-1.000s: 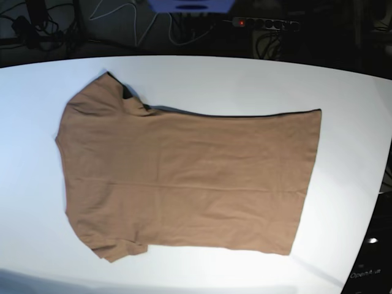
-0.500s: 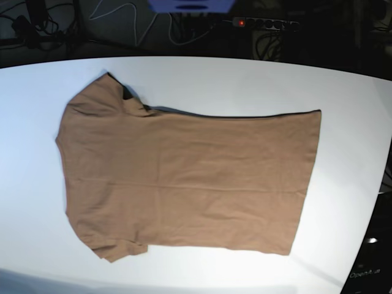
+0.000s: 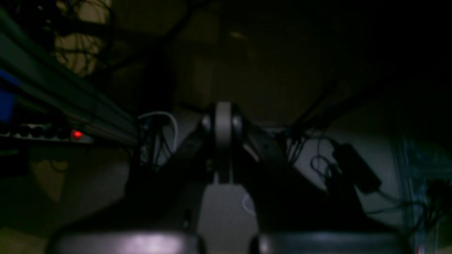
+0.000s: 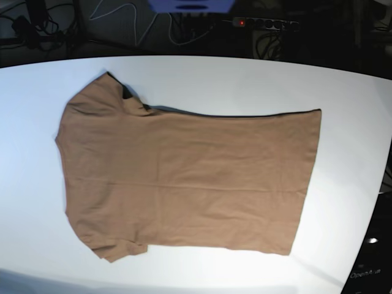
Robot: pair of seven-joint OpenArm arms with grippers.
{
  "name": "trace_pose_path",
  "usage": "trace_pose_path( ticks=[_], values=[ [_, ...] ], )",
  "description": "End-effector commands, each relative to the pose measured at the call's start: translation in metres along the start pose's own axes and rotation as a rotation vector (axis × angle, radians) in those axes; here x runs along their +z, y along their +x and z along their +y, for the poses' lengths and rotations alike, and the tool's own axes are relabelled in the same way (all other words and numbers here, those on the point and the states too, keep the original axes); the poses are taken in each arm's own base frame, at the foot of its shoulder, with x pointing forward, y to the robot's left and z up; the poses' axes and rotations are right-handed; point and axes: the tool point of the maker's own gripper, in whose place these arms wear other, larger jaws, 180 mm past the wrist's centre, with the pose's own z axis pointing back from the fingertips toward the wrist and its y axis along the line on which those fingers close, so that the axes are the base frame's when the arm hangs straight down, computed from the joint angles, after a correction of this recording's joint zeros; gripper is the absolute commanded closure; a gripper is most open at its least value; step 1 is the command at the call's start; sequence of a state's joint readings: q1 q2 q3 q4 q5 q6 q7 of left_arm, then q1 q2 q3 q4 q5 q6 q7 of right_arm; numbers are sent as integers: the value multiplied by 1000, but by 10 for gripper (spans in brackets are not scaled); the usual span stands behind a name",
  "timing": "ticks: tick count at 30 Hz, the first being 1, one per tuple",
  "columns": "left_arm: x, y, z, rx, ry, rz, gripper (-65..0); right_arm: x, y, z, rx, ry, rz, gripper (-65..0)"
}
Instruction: Fold the T-shirt properly
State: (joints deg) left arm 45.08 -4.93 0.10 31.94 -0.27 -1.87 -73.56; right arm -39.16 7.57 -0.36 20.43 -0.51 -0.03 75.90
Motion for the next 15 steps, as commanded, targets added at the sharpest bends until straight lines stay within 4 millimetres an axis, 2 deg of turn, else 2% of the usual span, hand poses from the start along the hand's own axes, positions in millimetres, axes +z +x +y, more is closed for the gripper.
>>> trace_pose_path(
  ticks=[1,4,9,13,15],
  values=[
    [8,12,2,-7,-2,-42,-11,12,6,-5,11,-4,-29,-1],
    [8,33,-2,4,-10,-80,-11,18,21,-5,23,7,-80,-1],
    [-7,57,-8,19,-20,-52,-11,28,46,-6,36,20,-156,-1],
    [-19,86,2,9,3,-80,-11,31,64,-7,45,28,-207,-1],
    [-24,93,7,2,14,-75,-11,32,72,-7,48,30,-230,-1]
  ],
)
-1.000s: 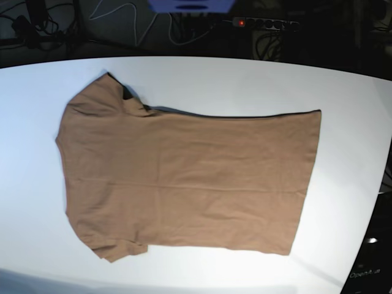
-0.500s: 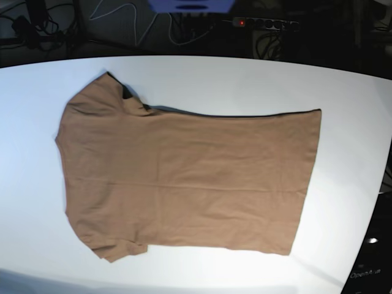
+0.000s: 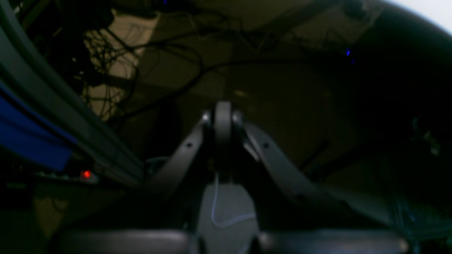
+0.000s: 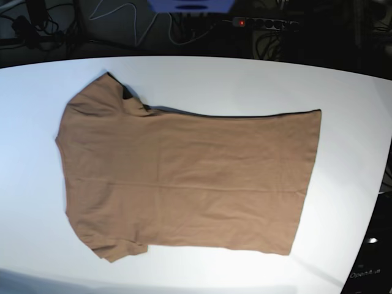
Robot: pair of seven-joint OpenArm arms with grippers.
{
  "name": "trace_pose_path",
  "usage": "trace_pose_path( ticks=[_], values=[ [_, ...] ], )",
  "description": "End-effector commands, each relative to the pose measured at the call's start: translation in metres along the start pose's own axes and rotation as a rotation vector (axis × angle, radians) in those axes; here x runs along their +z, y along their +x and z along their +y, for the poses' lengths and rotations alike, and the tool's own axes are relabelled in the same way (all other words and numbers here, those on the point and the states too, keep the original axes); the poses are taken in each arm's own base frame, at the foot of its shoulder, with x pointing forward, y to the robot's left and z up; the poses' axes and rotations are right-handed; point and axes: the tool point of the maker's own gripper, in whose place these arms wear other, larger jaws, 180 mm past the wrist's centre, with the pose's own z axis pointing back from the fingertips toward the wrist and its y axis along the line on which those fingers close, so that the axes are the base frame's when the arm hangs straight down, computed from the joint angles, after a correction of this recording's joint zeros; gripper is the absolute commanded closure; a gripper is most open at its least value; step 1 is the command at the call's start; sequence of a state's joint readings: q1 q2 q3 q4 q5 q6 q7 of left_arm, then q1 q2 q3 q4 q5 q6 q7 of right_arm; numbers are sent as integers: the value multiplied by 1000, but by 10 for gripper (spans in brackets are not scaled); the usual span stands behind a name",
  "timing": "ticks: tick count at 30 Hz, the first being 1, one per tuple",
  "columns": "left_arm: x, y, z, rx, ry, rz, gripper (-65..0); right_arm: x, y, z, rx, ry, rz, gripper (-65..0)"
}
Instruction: Fold the T-shirt properly
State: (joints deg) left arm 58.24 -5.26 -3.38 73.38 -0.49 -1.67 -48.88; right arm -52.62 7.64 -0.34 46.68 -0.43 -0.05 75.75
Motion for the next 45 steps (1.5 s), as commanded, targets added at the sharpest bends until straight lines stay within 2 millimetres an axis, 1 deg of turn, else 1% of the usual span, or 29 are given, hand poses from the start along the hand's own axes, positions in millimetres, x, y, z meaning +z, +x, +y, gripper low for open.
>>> trace_pose_path(
  ticks=[1,3,6,9,12,14,17,18,19,21,23,25,26,28,29,30,34,36,39,42,44,45],
  values=[
    [5,7,2,-4,2,-12,-11,9,9,-5,11,-2,-25,-1],
    [-1,11,6,-9,10,1,-11,7,17,-10,23,-10,-52,-1],
    [-10,19,7,-11,13,7,-11,2,33,-27,62,-56,-100,-3],
    [-19,31,6,-11,11,-2,-11,-2,46,-38,90,-80,-141,-3],
    [-27,44,5,-10,8,-14,-11,-7,53,-47,110,-101,-166,-9],
    [-33,54,4,-9,5,-19,-12,-12,55,-54,122,-116,-160,-61],
    [-40,65,2,-8,1,-17,-20,-30,65,-59,132,-120,-159,-165],
    [-43,70,2,-7,-1,-25,-48,-36,69,-60,133,-120,-154,-200],
    [-45,75,1,-7,-2,-32,-90,-43,75,-61,138,-120,-161,-234],
    [-48,83,0,-6,-4,-51,-193,-54,85,-63,146,-117,-165,-286],
    [-50,92,-1,-7,-6,-74,-294,-64,97,-64,151,-117,-175,-319],
    [-51,95,-1,-9,-7,-83,-349,-75,106,-61,121,-89,-175,-344],
    [-53,98,-1,-10,-8,-92,-363,-80,110,-58,104,-71,-171,-355],
    [-61,106,-1,-12,-9,-121,-368,-90,118,-54,83,-43,-165,-373],
    [-64,109,-1,-11,-7,-133,-369,-99,123,-51,72,-29,-167,-380],
    [-68,108,0,-12,-7,-127,-369,-106,127,-50,64,-19,-165,-382],
    [-95,103,6,-38,-16,-56,-369,-134,130,-45,39,22,-108,-382],
    [-105,105,6,-37,-13,-42,-369,-147,132,-44,37,30,-94,-382],
    [-114,110,6,-38,-12,-55,-369,-160,138,-46,45,26,-83,-382],
    [-125,114,6,-38,-9,-49,-369,-173,148,-48,54,18,-92,-382],
    [-130,113,18,-48,18,-26,-369,-175,150,-48,54,17,-87,-382],
    [-133,113,23,-49,36,-20,-369,-177,150,-44,49,25,-87,-382]
  ],
)
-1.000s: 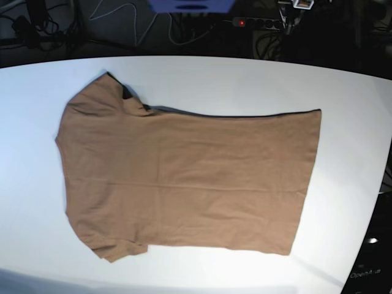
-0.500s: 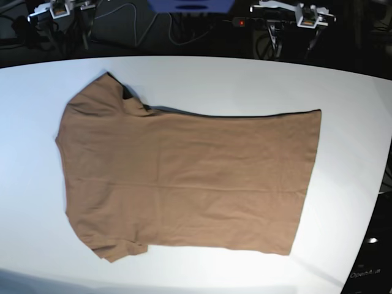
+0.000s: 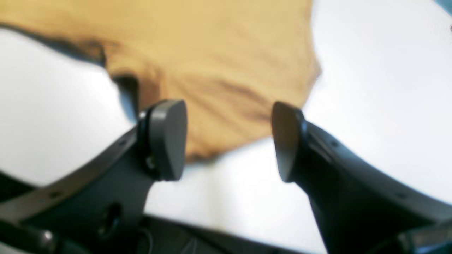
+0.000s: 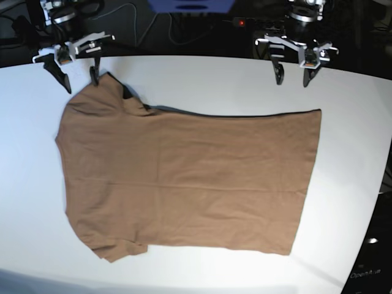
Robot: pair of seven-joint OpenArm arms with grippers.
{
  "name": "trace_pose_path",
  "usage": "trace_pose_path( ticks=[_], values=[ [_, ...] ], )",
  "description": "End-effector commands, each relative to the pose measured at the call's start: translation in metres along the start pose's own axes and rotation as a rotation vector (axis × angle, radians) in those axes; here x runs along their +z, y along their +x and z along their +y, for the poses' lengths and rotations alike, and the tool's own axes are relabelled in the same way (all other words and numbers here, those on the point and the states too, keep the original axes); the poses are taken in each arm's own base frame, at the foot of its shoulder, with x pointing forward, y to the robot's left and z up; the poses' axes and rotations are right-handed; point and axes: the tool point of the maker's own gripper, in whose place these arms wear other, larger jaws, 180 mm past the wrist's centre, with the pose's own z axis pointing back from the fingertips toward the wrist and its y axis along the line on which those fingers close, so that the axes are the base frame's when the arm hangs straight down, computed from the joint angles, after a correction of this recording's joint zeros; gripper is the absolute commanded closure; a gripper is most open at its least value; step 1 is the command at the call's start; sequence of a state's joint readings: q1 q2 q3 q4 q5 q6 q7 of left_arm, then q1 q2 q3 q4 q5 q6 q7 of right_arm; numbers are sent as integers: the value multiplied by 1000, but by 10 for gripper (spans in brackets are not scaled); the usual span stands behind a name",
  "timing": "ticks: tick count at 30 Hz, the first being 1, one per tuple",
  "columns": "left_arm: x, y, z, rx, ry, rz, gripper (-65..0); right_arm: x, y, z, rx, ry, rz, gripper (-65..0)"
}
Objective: Fold the T-shirt properly
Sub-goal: 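Move both grippers out toward the tan T-shirt's shoulder and hem corners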
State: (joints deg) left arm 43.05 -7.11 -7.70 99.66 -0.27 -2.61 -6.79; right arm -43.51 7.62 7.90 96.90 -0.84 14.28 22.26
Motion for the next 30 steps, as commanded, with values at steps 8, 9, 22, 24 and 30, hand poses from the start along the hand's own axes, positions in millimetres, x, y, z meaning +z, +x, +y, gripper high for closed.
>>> trace_pose_path(
  ticks=[8,9,22,24,30],
  values=[
    [-2,10,28,-20,74,-20,-369,1,13,21,-76,-5,-40,-382],
    [-2,12,28,-22,73,-25,-369,2,16,23,-87,-12,-46,-382],
    [3,11,51,-39,135,-18,-369,-12,56,4,-477,18,-75,-382],
    [4,11,55,-42,144,-17,-369,-14,53,-5,-511,30,-43,-382],
    [9,7,59,-47,153,-4,-369,-26,61,-34,-635,77,-9,-382]
  ],
)
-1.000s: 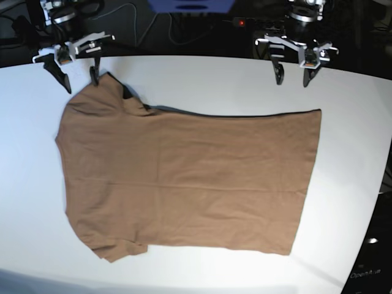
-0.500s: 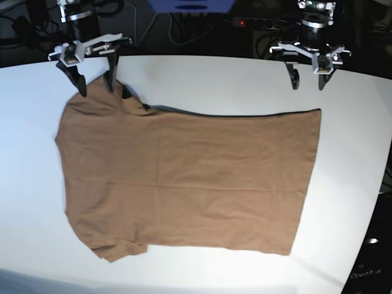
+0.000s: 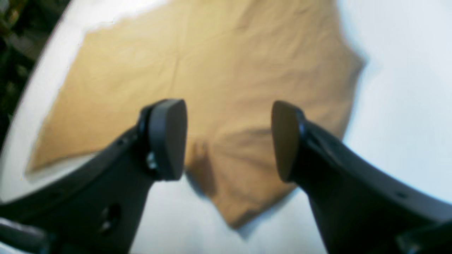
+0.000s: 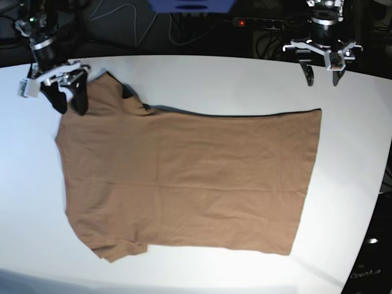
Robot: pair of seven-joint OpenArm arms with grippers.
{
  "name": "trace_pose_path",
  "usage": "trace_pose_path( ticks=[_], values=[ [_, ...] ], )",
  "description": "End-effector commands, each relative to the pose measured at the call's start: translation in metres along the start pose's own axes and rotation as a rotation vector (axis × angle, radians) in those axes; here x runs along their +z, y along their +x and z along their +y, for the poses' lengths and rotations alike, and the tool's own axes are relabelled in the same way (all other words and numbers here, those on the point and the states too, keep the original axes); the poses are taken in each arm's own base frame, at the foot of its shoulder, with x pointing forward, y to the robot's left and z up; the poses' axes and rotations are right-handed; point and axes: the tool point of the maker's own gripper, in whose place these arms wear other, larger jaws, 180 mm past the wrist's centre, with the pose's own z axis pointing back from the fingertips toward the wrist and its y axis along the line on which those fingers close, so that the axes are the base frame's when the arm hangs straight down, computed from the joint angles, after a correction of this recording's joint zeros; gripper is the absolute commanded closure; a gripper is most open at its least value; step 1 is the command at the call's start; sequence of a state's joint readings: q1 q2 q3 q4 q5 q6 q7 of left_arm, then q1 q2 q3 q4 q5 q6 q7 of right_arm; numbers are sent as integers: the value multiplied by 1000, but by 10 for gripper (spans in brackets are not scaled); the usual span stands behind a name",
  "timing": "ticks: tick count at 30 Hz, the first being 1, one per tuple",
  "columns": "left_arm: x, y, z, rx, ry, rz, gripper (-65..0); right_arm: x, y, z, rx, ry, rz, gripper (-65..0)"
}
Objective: Fold the T-shirt properly
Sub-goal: 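Move both grippers out toward the tan T-shirt's shoulder and hem corners, then lower the right gripper onto the shoulder corner and pinch it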
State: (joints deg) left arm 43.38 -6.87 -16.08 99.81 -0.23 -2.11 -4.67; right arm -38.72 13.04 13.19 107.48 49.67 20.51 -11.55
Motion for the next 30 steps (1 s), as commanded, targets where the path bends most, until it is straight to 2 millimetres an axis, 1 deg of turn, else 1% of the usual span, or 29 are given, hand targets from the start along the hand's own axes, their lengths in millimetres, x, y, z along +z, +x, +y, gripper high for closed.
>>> trace_pose_path(
  ticks=[1,3,5,6,8,11,15,18,30],
  values=[
    [2,10,3,-5,4,-36,-369,-1,13,1,-5,26,-15,-382],
    [2,10,3,-5,4,-36,-369,-4,22,-2,-36,52,11,-382],
    [2,9,3,-6,4,-35,-369,-4,29,-6,-70,60,23,-382],
    [2,9,3,-6,4,-35,-369,-2,27,-10,-85,62,43,-382],
    [4,8,3,-7,5,-30,-369,-4,34,-13,-102,93,57,-382],
    [6,7,4,-8,4,-29,-369,-7,19,-29,-152,111,138,-382],
    [6,7,4,-8,4,-29,-369,-10,-4,-53,-167,111,253,-382],
    [6,6,4,-8,4,-27,-369,-11,-13,-54,-154,140,294,-382],
    [6,7,4,-8,4,-29,-369,-11,-17,-53,-147,149,311,-382]
  ],
)
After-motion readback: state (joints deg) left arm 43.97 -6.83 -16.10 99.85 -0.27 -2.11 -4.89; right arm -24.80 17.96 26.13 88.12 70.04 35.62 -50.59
